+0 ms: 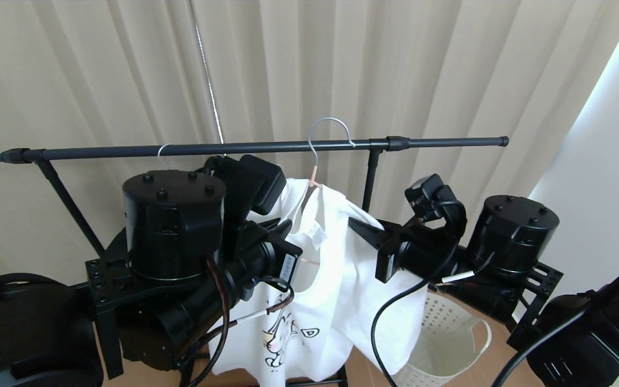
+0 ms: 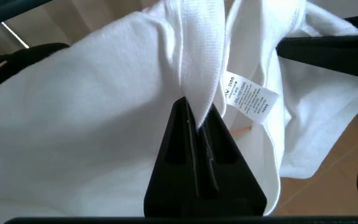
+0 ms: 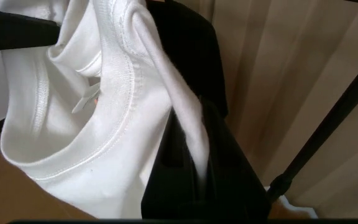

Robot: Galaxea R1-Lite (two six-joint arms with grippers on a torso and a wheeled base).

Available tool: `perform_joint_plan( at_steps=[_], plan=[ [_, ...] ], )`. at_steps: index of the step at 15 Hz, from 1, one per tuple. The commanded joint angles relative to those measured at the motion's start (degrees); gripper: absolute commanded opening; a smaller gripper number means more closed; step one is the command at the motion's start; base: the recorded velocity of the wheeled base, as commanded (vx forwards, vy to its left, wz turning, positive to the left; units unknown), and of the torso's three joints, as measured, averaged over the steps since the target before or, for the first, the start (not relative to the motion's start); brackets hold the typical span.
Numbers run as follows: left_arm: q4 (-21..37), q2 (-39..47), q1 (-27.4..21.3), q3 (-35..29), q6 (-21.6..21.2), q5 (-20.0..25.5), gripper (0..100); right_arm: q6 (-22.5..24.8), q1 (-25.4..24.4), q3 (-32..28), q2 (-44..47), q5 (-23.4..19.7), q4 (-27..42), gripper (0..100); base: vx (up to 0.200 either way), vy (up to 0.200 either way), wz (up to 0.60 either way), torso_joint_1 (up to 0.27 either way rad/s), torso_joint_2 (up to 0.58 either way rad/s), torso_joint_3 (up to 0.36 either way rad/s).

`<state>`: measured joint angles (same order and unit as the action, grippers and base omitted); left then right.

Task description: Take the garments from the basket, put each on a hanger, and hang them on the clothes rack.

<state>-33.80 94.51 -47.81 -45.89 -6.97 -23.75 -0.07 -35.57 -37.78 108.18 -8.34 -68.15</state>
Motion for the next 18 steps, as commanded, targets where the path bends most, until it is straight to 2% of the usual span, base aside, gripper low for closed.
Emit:
perform_joint_plan(
  at_steps=[1, 2, 3, 5, 8, 12, 14, 16, 18],
  plan=[
    [-0.03, 0.23, -0.35, 0.53, -0.06, 0.1, 0, -0.01, -0.02, 0.25, -0.34, -0.19, -0.94, 0, 0.0, 0.0, 0.0, 0.0, 0.0, 0.0],
    [-0.03, 0.23, -0.53, 0.8, 0.03, 0.81, 0, 0.07, -0.02, 0.25, -0.16, -0.19, -1.64, 0, 0.0, 0.0, 0.0, 0.0, 0.0, 0.0],
    [-0.47, 0.06, -0.53, 1.94, 0.12, 2.04, 100, 0.07, 0.06, 0.34, -0.07, -0.27, -1.9, 0, 0.0, 0.0, 0.0, 0.0, 0.0, 0.0],
    [-4.08, 0.06, -0.53, 2.29, 0.64, 2.65, 100, 0.07, 0.24, 0.16, 0.01, -0.27, -1.9, 0, 0.0, 0.0, 0.0, 0.0, 0.0, 0.0],
    [-4.6, -3.11, 0.17, 3.79, 0.73, 2.74, 100, 0.07, 1.65, -0.1, 0.1, -0.54, -1.9, 0, 0.0, 0.0, 0.0, 0.0, 0.0, 0.0],
    [-4.34, -11.63, 3.87, 10.11, -0.94, 2.74, 100, 0.25, 6.48, -0.1, -0.25, -4.85, -1.99, 0, 0.0, 0.0, 0.0, 0.0, 0.0, 0.0],
    [-4.52, -13.83, 10.63, 14.16, 0.12, 2.92, 100, 0.51, 9.82, 0.34, -0.51, -9.24, -1.99, 0, 0.0, 0.0, 0.0, 0.0, 0.0, 0.0],
    [-4.6, -13.83, 15.91, 15.83, 2.67, 3.53, 100, 0.95, 11.49, 0.34, -0.78, -11.61, -1.99, 0, 0.0, 0.0, 0.0, 0.0, 0.0, 0.0],
    [-4.6, -14.01, 20.65, 17.94, 4.69, 8.28, 100, 1.92, 11.84, 0.51, -0.69, -12.32, -1.99, 0, 0.0, 0.0, 0.0, 0.0, 0.0, 0.0]
  ],
)
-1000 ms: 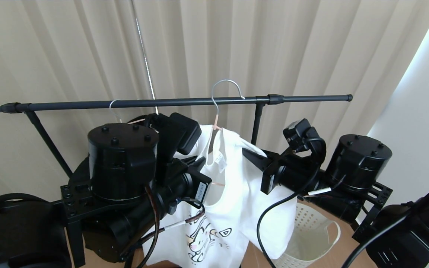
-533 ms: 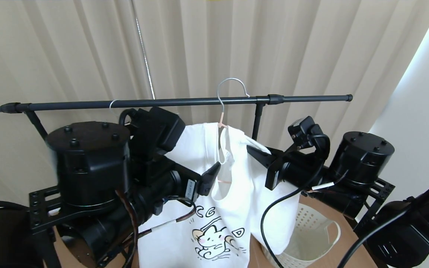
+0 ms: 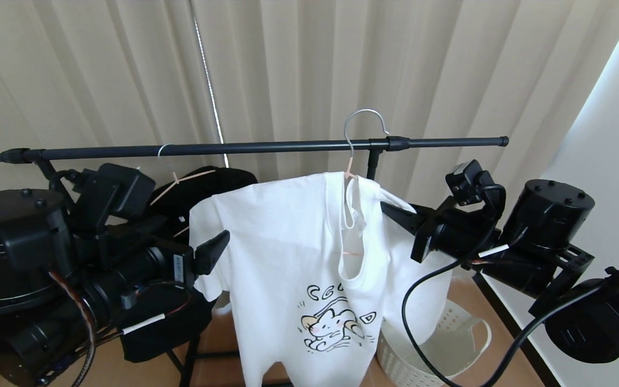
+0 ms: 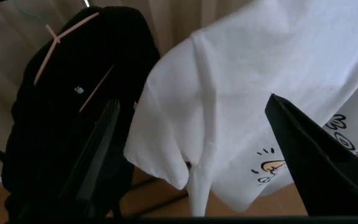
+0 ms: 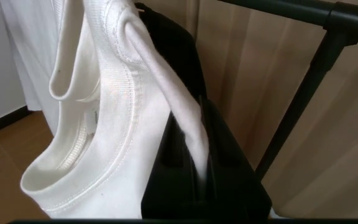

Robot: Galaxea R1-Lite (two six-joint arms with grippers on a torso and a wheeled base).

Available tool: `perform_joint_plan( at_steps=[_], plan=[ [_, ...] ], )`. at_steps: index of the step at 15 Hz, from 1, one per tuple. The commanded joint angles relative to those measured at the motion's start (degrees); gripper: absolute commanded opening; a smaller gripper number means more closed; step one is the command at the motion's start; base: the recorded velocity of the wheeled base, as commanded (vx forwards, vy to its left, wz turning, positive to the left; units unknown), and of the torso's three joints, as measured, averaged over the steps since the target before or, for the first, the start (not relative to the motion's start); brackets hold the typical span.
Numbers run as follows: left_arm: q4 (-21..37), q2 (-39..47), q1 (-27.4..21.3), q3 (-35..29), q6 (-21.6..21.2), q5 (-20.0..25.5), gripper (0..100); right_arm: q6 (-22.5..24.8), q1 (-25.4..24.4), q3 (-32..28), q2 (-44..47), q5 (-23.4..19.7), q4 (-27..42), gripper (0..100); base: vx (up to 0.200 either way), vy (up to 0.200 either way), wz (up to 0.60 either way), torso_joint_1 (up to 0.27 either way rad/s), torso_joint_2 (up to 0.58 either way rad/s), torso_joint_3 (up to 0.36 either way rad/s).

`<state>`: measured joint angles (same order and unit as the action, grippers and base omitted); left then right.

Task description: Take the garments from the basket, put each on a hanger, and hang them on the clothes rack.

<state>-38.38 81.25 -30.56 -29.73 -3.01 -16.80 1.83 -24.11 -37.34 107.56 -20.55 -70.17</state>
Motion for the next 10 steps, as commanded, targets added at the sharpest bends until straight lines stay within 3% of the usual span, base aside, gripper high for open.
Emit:
perform_joint_plan(
  at_steps=[1, 3, 7, 10],
  plan=[
    [-0.03, -0.83, 4.28, 2.22, 0.81, 1.95, 100, 0.19, 0.38, 0.16, -0.07, -0.1, 0.03, 0, 0.0, 0.0, 0.0, 0.0, 0.0, 0.0],
    [-0.03, -0.04, 7.18, 3.98, 2.04, 2.3, 100, 0.28, 0.47, 0.43, -0.33, -0.19, 0.03, 0, 0.0, 0.0, 0.0, 0.0, 0.0, 0.0],
    [-0.21, 6.46, 7.36, 3.28, 6.7, 2.12, 100, 0.28, 0.47, 0.87, -0.86, -0.19, -0.06, 0, 0.0, 0.0, 0.0, 0.0, 0.0, 0.0],
    [-3.46, 10.33, 7.36, 3.1, 7.05, 2.03, 100, 0.98, 0.38, 1.04, -1.12, -0.19, -0.06, 0, 0.0, 0.0, 0.0, 0.0, 0.0, 0.0]
  ],
)
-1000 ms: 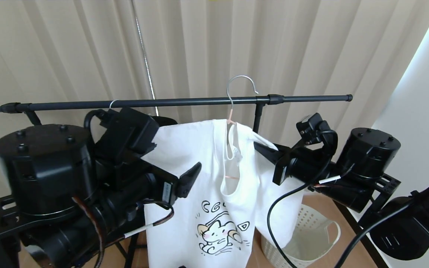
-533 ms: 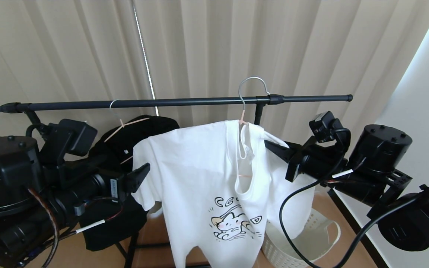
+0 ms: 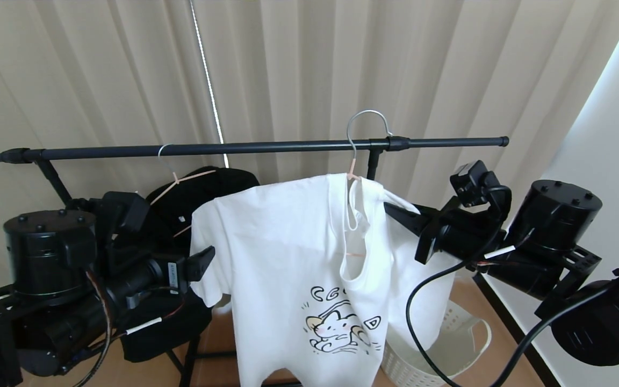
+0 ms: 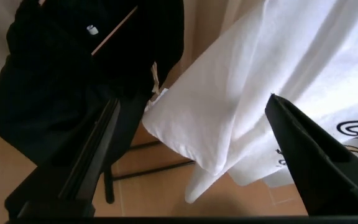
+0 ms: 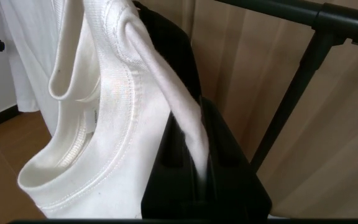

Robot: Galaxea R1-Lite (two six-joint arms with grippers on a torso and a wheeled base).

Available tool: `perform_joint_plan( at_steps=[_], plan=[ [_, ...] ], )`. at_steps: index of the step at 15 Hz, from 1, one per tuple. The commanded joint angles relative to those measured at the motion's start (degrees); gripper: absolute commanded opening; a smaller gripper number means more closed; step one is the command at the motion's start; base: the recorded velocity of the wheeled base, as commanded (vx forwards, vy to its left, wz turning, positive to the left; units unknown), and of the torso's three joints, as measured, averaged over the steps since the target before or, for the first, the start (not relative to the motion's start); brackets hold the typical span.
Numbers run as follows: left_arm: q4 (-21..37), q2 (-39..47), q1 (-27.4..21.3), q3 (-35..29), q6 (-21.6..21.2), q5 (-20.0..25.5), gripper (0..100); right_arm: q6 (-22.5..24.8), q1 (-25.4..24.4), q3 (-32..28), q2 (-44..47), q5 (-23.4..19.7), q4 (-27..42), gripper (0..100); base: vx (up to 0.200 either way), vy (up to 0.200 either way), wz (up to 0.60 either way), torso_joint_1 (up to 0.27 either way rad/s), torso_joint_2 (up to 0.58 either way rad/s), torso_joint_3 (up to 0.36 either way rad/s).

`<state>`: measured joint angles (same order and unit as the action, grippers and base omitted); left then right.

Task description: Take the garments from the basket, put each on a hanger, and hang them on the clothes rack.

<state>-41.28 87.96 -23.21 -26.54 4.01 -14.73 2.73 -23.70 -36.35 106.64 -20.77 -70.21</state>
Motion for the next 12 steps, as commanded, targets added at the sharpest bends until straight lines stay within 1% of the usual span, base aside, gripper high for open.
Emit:
perform_joint_plan(
  at_steps=[1, 4, 5, 9, 12],
  plan=[
    [-1.61, 4.59, 0.01, -0.18, 0.03, -0.13, 100, 0.17, -0.03, 0.14, -0.21, -0.06, -0.02, 0, 0.0, 0.0, 0.0, 0.0, 0.0, 0.0],
    [-2.4, 5.91, 0.45, 0.52, 0.12, -0.3, 100, 0.17, 0.06, 0.14, -0.65, -0.06, -0.02, 0, 0.0, 0.0, 0.0, 0.0, 0.0, 0.0],
    [-2.4, 5.82, 0.54, 0.52, 0.12, -0.3, 0, 0.17, 0.06, 0.14, -0.65, -0.06, -0.02, 0, 0.0, 0.0, 0.0, 0.0, 0.0, 0.0],
    [-2.93, 3.45, 0.71, 1.93, 0.12, -0.22, 0, 0.17, 0.06, -0.12, -0.3, -0.06, -0.02, 0, 0.0, 0.0, 0.0, 0.0, 0.0, 0.0],
    [-2.93, 1.87, 2.56, 3.42, 0.12, -0.13, 0, 0.08, 0.14, -0.47, -0.3, -0.06, -0.02, 0, 0.0, 0.0, 0.0, 0.0, 0.0, 0.0]
  ],
)
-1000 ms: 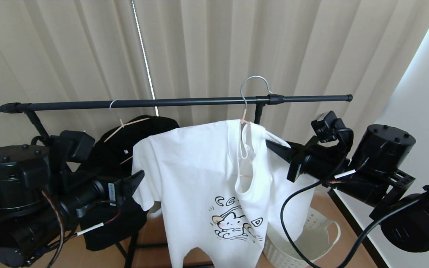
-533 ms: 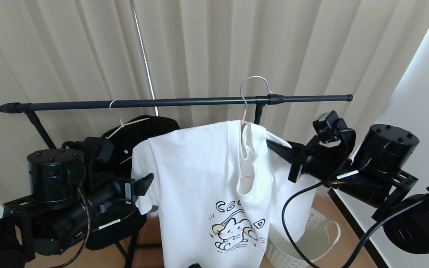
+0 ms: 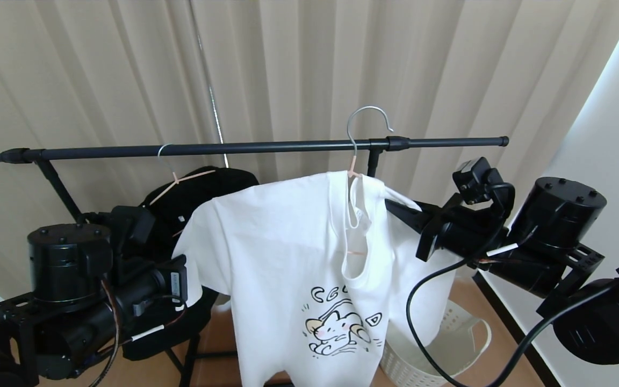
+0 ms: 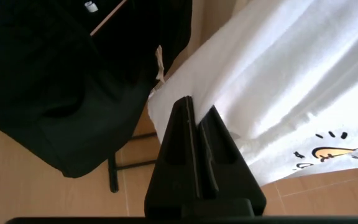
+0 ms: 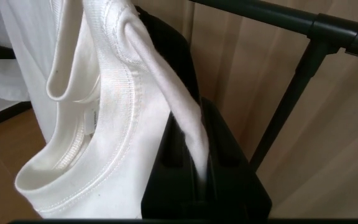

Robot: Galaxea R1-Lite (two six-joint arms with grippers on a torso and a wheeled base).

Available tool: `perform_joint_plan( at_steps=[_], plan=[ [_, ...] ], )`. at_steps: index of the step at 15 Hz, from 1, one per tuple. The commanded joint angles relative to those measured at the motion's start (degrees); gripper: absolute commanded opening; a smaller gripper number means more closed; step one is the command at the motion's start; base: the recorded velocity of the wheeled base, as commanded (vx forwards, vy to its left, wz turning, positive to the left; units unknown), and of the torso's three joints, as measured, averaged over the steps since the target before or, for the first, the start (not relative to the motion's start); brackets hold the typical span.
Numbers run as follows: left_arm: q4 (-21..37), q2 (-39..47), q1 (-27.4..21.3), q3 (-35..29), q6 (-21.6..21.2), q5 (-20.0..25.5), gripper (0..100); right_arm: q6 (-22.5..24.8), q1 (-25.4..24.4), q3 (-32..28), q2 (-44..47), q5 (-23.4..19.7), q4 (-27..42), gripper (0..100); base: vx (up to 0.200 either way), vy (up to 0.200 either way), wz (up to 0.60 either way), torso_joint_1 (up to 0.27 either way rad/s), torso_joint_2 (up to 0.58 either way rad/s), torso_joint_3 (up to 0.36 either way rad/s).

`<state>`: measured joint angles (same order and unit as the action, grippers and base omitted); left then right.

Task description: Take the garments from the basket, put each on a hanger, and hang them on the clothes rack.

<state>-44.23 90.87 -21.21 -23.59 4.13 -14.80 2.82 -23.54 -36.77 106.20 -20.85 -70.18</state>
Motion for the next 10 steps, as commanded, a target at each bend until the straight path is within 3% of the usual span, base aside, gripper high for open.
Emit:
perform_joint_plan(
  at_steps=[1, 10],
  plan=[
    [0.02, -2.01, 1.96, 1.09, 0.09, 0.12, 0, 0.0, 0.86, -0.32, 0.23, -0.07, -0.04, 0, 0.0, 0.0, 0.0, 0.0, 0.0, 0.0],
    [0.11, -4.47, 4.25, 5.92, -0.09, 0.3, 0, -0.36, 2.18, -1.29, -0.03, -0.16, -0.04, 0, 0.0, 0.0, 0.0, 0.0, 0.0, 0.0]
  ],
)
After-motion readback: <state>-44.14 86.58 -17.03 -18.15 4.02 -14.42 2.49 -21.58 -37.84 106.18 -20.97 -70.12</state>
